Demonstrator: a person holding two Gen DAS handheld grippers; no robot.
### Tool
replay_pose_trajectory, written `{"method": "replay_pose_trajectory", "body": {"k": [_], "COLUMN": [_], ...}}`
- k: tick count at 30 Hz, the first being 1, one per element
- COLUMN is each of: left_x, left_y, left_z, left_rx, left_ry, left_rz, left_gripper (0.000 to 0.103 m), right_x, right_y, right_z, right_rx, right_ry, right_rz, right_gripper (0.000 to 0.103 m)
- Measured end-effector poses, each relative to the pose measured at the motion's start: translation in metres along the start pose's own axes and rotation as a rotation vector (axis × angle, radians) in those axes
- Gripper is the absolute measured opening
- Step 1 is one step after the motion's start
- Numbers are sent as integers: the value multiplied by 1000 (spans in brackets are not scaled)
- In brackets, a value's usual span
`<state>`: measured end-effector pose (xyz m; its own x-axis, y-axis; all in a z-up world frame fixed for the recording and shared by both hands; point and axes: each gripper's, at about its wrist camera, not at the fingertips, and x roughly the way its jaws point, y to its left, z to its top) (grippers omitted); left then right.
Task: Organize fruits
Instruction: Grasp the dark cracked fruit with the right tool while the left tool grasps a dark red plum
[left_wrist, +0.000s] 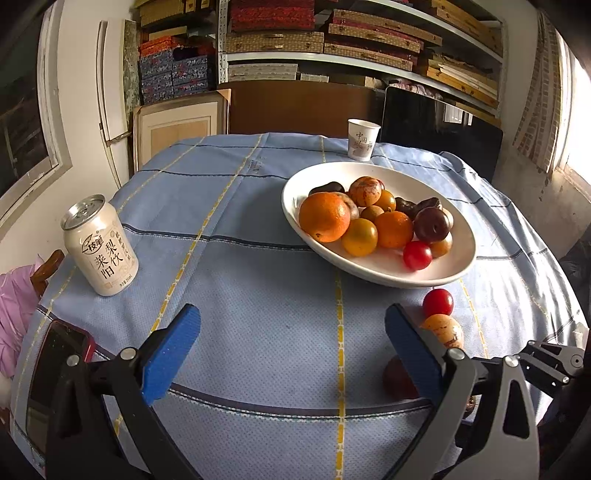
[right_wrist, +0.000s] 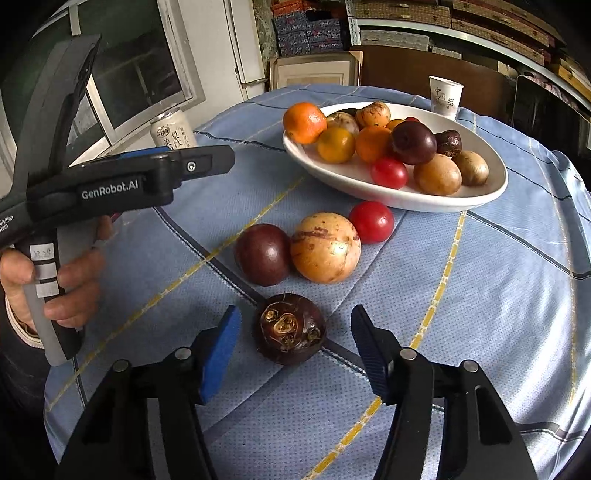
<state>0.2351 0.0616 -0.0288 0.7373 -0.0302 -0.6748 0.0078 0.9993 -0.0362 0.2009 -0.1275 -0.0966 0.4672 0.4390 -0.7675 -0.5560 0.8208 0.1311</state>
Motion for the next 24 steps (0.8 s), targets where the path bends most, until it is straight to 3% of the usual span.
{"method": "replay_pose_trajectory", "body": {"k": [6, 24], "left_x": [0, 3], "left_y": [1, 3], "left_z": [0, 0], "left_rx": [-4, -14], "left_ry": [7, 29], "left_rz": [-5, -7], "left_gripper": [98, 98], "right_x": [2, 1], "right_y": [2, -7], "right_z": [1, 1], "right_rx": [-13, 26], "right_ry": [11, 11], "right_rz": [4, 34], "right_gripper": [53, 41]}}
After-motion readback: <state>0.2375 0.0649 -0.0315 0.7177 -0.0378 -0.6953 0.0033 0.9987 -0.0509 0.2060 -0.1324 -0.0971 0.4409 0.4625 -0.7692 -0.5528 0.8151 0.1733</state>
